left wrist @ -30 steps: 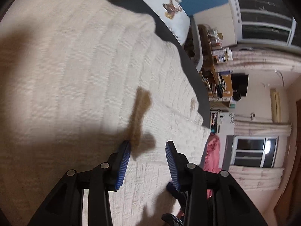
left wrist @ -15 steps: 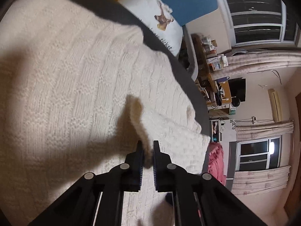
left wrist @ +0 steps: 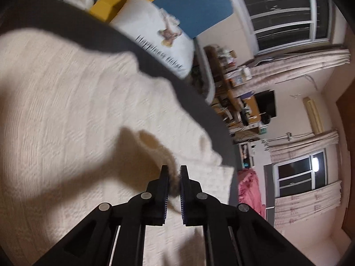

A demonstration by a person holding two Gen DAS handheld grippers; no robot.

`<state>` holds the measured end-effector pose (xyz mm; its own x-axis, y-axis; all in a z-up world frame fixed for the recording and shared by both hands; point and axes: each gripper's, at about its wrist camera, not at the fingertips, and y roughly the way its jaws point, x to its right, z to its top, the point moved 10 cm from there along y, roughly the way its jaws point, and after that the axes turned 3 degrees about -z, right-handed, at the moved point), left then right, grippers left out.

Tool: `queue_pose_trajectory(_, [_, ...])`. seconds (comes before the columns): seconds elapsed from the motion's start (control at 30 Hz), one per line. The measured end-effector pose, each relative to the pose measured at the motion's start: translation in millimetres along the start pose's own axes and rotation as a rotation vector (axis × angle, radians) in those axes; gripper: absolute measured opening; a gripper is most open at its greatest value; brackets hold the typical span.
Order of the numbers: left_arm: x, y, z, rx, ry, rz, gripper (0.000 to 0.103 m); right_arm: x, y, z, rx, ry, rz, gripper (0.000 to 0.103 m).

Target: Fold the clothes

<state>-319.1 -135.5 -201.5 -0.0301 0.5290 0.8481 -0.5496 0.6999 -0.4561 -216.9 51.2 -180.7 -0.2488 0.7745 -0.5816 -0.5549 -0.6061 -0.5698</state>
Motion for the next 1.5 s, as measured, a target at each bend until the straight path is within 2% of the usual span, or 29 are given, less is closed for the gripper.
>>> queue_pose_trajectory(0.13, [45, -10, 23, 0.071, 0.052, -0.103, 0.003, 13, -15, 8, 0.036, 0.071, 0.015, 0.085])
queue_pose_trajectory(0.27, [91, -9, 47, 0.098, 0.133, -0.126, 0.0, 38, -24, 7, 0.073, 0.228, 0.085, 0.085])
queue_pose_trajectory(0.33, [112, -3, 53, 0.091, 0.181, -0.102, 0.0, 51, -29, 7, 0.092, 0.306, 0.12, 0.085])
queue_pose_trajectory(0.4, [110, -1, 54, 0.048, 0.183, -0.058, 0.0, 65, -34, 7, 0.111, 0.384, 0.155, 0.085])
queue_pose_trajectory(0.43, [108, -1, 53, 0.025, 0.182, -0.036, 0.006, 72, -36, 7, 0.12, 0.424, 0.172, 0.086])
queue_pose_trajectory(0.5, [75, -5, 43, -0.055, 0.13, 0.054, 0.016, 86, -41, 7, 0.138, 0.502, 0.207, 0.086])
queue_pose_trajectory(0.53, [59, -8, 34, -0.085, 0.102, 0.076, 0.017, 93, -44, 7, 0.148, 0.541, 0.225, 0.086])
queue_pose_trajectory(0.63, [0, -22, 4, -0.141, -0.042, 0.133, 0.021, 84, -41, 1, 0.12, 0.492, 0.231, 0.086])
queue_pose_trajectory(0.7, [-36, -25, -15, -0.159, -0.154, 0.142, 0.023, 77, -36, -2, 0.101, 0.462, 0.228, 0.086])
queue_pose_trajectory(0.83, [-68, -11, -42, -0.168, -0.346, 0.051, 0.027, 66, -20, -5, 0.072, 0.422, 0.205, 0.087])
queue_pose_trajectory(0.93, [-66, 1, -47, -0.141, -0.372, 0.014, 0.029, 59, -11, -5, 0.055, 0.399, 0.194, 0.087])
queue_pose_trajectory(1.07, [-66, 9, -39, -0.062, -0.436, -0.018, 0.031, 53, -5, -1, 0.053, 0.388, 0.175, 0.087])
queue_pose_trajectory(1.1, [-66, 12, -35, -0.039, -0.429, -0.021, 0.026, 54, -3, -1, 0.05, 0.391, 0.166, 0.087])
queue_pose_trajectory(1.13, [-65, 14, -31, -0.013, -0.4, -0.012, 0.01, 56, -2, -1, 0.045, 0.394, 0.156, 0.087])
queue_pose_trajectory(1.17, [-62, 17, -29, 0.003, -0.369, 0.002, 0.004, 58, 0, -1, 0.042, 0.394, 0.147, 0.087])
queue_pose_trajectory(1.27, [-37, 19, -13, 0.056, -0.283, -0.018, 0.006, 63, 0, -2, 0.046, 0.404, 0.126, 0.087])
queue_pose_trajectory(1.33, [-8, 16, 6, 0.089, -0.202, -0.037, 0.005, 67, -1, -2, 0.049, 0.411, 0.113, 0.087])
queue_pose_trajectory(1.5, [96, 10, 55, 0.131, -0.016, -0.127, 0.005, 71, -14, 2, 0.097, 0.435, 0.125, 0.087])
